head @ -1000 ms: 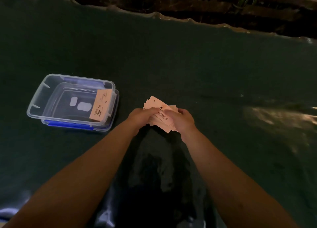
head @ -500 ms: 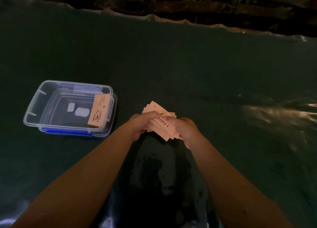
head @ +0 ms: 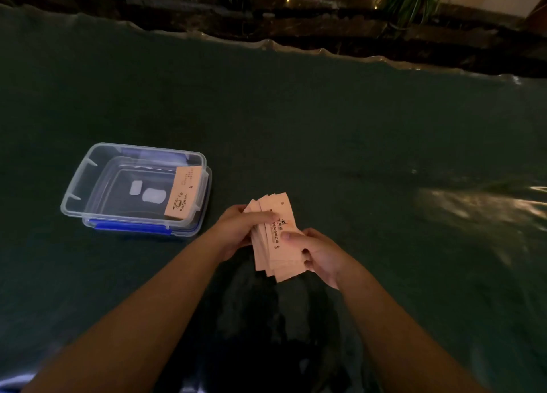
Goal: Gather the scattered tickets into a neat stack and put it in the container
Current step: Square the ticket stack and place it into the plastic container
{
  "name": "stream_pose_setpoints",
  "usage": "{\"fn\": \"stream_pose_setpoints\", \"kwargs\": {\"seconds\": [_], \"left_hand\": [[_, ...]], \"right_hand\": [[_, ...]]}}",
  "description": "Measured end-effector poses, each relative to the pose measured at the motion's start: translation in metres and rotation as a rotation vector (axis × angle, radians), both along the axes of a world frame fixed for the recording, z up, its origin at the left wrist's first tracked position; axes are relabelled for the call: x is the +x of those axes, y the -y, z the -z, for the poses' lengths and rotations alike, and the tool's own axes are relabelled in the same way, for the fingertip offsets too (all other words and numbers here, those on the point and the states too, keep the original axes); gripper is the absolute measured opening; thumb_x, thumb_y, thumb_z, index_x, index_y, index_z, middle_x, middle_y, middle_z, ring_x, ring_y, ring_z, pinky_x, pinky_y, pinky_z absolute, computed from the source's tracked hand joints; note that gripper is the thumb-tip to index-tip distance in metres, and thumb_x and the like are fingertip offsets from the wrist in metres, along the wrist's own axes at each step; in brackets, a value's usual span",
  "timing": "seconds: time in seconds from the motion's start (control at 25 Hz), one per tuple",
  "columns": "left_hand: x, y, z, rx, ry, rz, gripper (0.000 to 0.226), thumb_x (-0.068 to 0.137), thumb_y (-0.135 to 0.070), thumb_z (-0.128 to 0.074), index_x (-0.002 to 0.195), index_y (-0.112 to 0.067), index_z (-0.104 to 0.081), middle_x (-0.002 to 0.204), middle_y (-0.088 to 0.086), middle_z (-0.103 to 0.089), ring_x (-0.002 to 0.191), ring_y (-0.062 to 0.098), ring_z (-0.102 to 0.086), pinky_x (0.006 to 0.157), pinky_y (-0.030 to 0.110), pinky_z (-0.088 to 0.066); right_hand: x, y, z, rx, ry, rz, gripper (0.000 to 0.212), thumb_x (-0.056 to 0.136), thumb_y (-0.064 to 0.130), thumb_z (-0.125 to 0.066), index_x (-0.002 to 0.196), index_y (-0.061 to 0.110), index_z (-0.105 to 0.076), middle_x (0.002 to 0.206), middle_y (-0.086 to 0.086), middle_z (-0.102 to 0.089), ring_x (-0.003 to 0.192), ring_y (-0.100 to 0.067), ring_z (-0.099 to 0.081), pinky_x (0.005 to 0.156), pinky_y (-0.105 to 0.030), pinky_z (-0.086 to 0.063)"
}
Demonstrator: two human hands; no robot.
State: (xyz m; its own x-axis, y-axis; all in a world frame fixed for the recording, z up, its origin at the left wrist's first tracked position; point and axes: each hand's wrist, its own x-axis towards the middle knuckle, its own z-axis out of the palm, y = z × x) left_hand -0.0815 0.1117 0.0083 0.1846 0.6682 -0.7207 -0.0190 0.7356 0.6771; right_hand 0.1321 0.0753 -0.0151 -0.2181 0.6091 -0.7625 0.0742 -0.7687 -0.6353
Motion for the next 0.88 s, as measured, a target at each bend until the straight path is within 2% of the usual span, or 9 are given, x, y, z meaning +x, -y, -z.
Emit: {"fn": "stream_pose_setpoints", "kwargs": {"seconds": [0.16, 0.28, 0.4, 0.48, 0.6, 0.64, 0.72, 0.8, 0.88], "left_hand": [[0.008, 0.021, -0.007, -0.048, 0.046, -0.15, 0.061, 0.064, -0.04, -0.094, 0.114, -0.01, -0.074, 0.098, 0.01, -0.082, 0.089, 0.027, -0.08, 0.079, 0.044, -0.061], [0.008, 0.032, -0.01, -0.126, 0.062, -0.125, 0.047, 0.074, -0.045, -0.088, 0.109, -0.015, -0.078, 0.097, 0.01, -0.082, 0.086, 0.027, -0.08, 0.072, 0.041, -0.06], [0.002, 0.039, -0.01, -0.141, 0.062, -0.027, 0.049, 0.073, -0.046, -0.088, 0.113, -0.019, -0.076, 0.1, 0.008, -0.082, 0.091, 0.027, -0.079, 0.081, 0.045, -0.061], [-0.004, 0.043, -0.008, -0.074, 0.012, 0.049, 0.054, 0.067, -0.047, -0.09, 0.114, -0.024, -0.075, 0.101, 0.004, -0.082, 0.094, 0.025, -0.079, 0.089, 0.048, -0.059], [-0.011, 0.048, -0.005, 0.078, -0.041, 0.147, 0.06, 0.061, -0.043, -0.094, 0.117, -0.032, -0.072, 0.106, -0.004, -0.081, 0.098, 0.018, -0.077, 0.09, 0.046, -0.058], [-0.014, 0.049, -0.004, 0.116, -0.073, 0.161, 0.063, 0.059, -0.042, -0.096, 0.116, -0.034, -0.071, 0.107, -0.006, -0.081, 0.1, 0.015, -0.076, 0.09, 0.044, -0.059], [-0.019, 0.052, 0.0, 0.202, -0.099, 0.187, 0.065, 0.06, -0.037, -0.098, 0.119, -0.035, -0.069, 0.112, -0.007, -0.079, 0.105, 0.012, -0.073, 0.091, 0.041, -0.059], [-0.023, 0.054, 0.005, 0.293, -0.071, 0.213, 0.069, 0.065, -0.024, -0.098, 0.127, -0.027, -0.066, 0.118, -0.002, -0.077, 0.111, 0.014, -0.071, 0.095, 0.04, -0.058], [-0.025, 0.057, 0.013, 0.362, -0.039, 0.21, 0.076, 0.068, -0.006, -0.095, 0.134, -0.016, -0.059, 0.122, 0.006, -0.074, 0.114, 0.018, -0.07, 0.095, 0.036, -0.059]], "right_hand": [[-0.014, 0.007, -0.007, 0.037, -0.107, -0.047, 0.082, 0.067, 0.047, -0.092, 0.137, 0.025, -0.057, 0.121, -0.001, -0.082, 0.11, -0.021, -0.079, 0.093, -0.043, -0.061], [-0.024, 0.018, -0.007, 0.063, -0.165, -0.042, 0.075, 0.077, 0.045, -0.087, 0.144, 0.028, -0.057, 0.13, -0.002, -0.079, 0.12, -0.022, -0.075, 0.105, -0.049, -0.057], [-0.033, 0.031, -0.001, 0.085, -0.192, -0.033, 0.067, 0.085, 0.039, -0.081, 0.146, 0.032, -0.056, 0.138, -0.001, -0.075, 0.129, -0.023, -0.07, 0.113, -0.053, -0.052], [-0.037, 0.038, 0.003, 0.122, -0.18, -0.027, 0.065, 0.088, 0.029, -0.078, 0.147, 0.034, -0.054, 0.137, 0.003, -0.076, 0.127, -0.02, -0.071, 0.108, -0.047, -0.056], [-0.039, 0.038, 0.005, 0.24, -0.092, -0.098, 0.067, 0.084, 0.008, -0.075, 0.145, 0.027, -0.056, 0.126, 0.004, -0.08, 0.119, -0.016, -0.075, 0.091, -0.033, -0.062], [-0.04, 0.036, 0.006, 0.285, -0.053, -0.131, 0.066, 0.08, 0.003, -0.074, 0.141, 0.023, -0.059, 0.124, 0.0, -0.081, 0.119, -0.02, -0.075, 0.091, -0.034, -0.063], [-0.043, 0.034, 0.004, 0.368, 0.03, -0.132, 0.074, 0.07, 0.0, -0.075, 0.139, 0.021, -0.057, 0.127, -0.013, -0.076, 0.123, -0.03, -0.072, 0.099, -0.049, -0.062], [-0.046, 0.034, 0.003, 0.438, 0.049, -0.073, 0.09, 0.062, 0.002, -0.079, 0.139, 0.035, -0.047, 0.133, -0.014, -0.07, 0.125, -0.03, -0.071, 0.103, -0.058, -0.058], [-0.048, 0.035, 0.006, 0.52, 0.044, -0.066, 0.097, 0.06, 0.009, -0.084, 0.138, 0.049, -0.043, 0.136, -0.006, -0.069, 0.126, -0.023, -0.07, 0.101, -0.049, -0.061]]}}
